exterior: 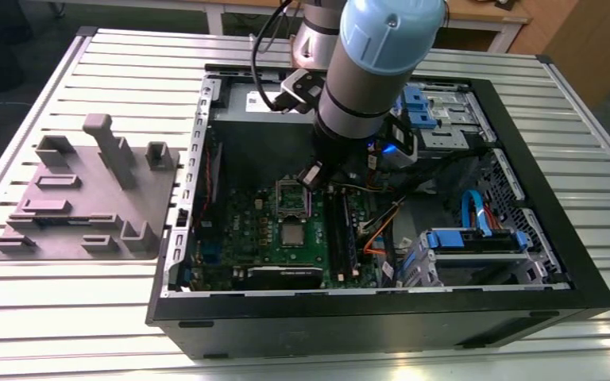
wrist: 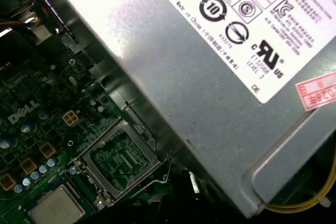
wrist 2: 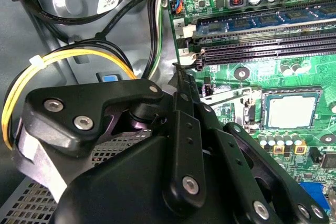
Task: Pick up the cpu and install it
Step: 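Close the cpu cover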
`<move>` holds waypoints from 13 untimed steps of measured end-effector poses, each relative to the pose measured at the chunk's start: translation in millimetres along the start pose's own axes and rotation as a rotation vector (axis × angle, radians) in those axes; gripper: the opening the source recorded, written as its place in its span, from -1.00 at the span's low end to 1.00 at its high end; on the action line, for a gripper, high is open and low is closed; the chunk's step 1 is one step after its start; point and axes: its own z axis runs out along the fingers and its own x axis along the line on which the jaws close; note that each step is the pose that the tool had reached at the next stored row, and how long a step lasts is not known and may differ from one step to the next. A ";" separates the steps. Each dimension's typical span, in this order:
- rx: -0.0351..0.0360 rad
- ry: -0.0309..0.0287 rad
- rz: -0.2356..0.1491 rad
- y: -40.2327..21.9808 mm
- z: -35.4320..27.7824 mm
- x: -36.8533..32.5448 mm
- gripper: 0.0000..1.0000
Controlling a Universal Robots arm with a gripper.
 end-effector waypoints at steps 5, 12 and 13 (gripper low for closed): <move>-0.0001 -0.0001 0.000 -0.1 2.3 0.0 -0.80; 0.0143 0.0165 0.001 0.2 2.8 0.3 -0.80; 0.0149 0.0177 0.001 0.2 2.6 0.3 -0.80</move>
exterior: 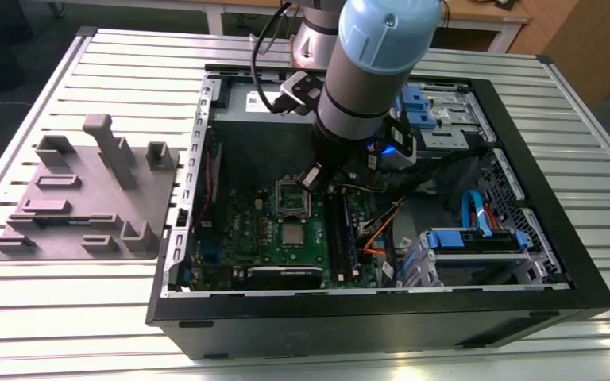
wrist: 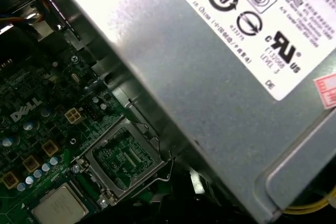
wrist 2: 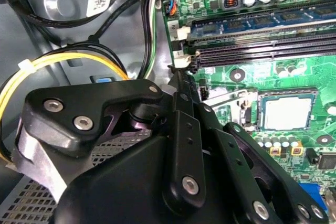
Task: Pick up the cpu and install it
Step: 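Close the cpu cover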
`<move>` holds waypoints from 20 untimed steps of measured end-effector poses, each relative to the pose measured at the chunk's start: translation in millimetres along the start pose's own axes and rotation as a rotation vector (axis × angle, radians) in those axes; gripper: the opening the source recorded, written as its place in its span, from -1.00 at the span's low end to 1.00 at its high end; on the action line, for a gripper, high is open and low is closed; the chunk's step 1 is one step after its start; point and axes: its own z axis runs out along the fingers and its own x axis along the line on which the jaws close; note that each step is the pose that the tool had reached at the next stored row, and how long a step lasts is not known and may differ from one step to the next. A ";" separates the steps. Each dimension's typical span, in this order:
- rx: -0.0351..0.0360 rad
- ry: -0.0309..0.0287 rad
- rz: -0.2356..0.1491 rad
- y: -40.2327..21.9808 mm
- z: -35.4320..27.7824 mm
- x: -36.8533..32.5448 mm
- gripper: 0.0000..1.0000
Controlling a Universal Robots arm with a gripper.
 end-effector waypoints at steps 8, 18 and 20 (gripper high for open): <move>0.0092 0.0132 0.001 1.6 -3.1 0.6 -0.80; 0.0197 0.0259 0.002 5.8 -10.4 1.2 -0.80; 0.0207 0.0269 0.002 6.6 -12.3 1.0 -0.80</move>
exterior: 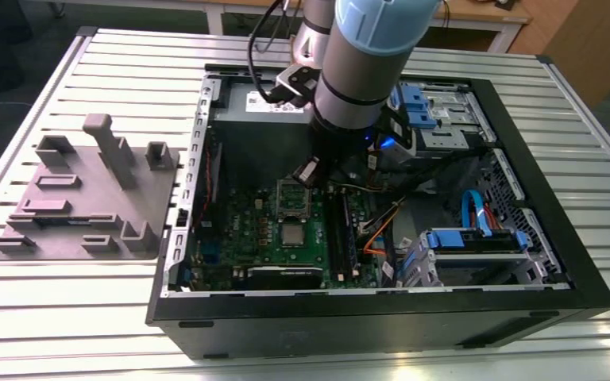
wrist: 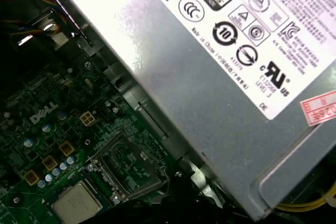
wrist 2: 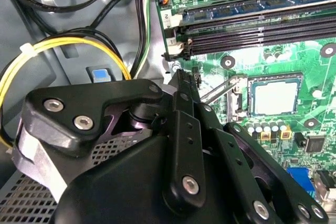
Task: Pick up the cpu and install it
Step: 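Close the cpu cover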
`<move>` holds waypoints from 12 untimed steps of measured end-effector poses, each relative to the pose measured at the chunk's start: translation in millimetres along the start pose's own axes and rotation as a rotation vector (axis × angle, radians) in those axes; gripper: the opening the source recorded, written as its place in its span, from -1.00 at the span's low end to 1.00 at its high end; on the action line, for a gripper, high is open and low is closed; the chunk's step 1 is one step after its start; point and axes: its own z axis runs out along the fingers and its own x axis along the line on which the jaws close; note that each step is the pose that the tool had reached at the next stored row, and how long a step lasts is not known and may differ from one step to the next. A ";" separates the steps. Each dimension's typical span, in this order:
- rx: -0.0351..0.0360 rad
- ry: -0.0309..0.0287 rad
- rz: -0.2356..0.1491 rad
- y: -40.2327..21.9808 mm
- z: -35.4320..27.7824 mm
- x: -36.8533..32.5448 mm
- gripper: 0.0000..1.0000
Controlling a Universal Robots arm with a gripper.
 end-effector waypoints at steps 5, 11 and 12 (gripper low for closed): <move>0.0029 0.0033 0.000 1.6 -5.0 -0.2 -0.80; 0.0169 0.0193 0.001 3.5 -8.0 0.8 -0.80; 0.0177 0.0204 0.001 3.9 -9.0 1.0 -0.80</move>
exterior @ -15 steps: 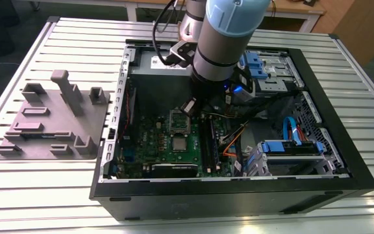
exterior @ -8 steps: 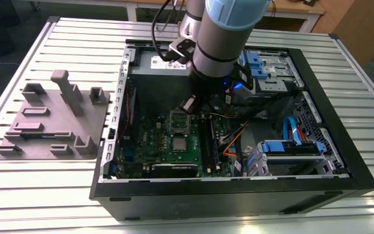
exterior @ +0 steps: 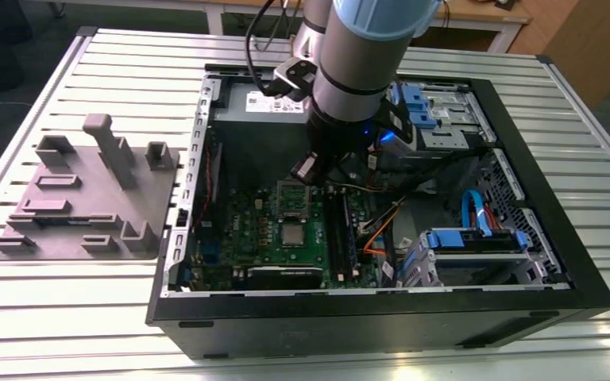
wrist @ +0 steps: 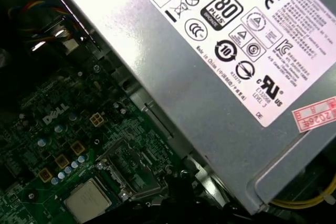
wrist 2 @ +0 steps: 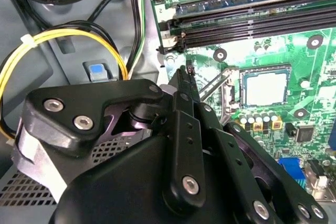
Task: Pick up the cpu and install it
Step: 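Close the cpu cover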
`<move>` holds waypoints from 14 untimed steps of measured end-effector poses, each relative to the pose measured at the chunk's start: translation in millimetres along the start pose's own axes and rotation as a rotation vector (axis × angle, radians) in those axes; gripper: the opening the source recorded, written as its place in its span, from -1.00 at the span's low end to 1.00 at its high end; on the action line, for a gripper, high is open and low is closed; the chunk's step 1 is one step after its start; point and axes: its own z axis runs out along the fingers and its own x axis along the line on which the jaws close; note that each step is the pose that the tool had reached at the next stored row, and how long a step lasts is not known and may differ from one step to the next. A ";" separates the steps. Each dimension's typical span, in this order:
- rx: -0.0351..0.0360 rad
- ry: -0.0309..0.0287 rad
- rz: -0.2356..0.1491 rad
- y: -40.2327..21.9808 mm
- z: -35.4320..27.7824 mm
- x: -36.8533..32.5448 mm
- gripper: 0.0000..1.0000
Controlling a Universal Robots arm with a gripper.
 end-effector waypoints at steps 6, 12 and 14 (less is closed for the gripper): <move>0.0024 0.0026 0.000 2.6 -6.3 1.3 -0.80; 0.0045 0.0052 -0.001 4.3 -10.4 2.1 -0.80; 0.0047 0.0055 -0.002 4.8 -12.0 2.3 -0.80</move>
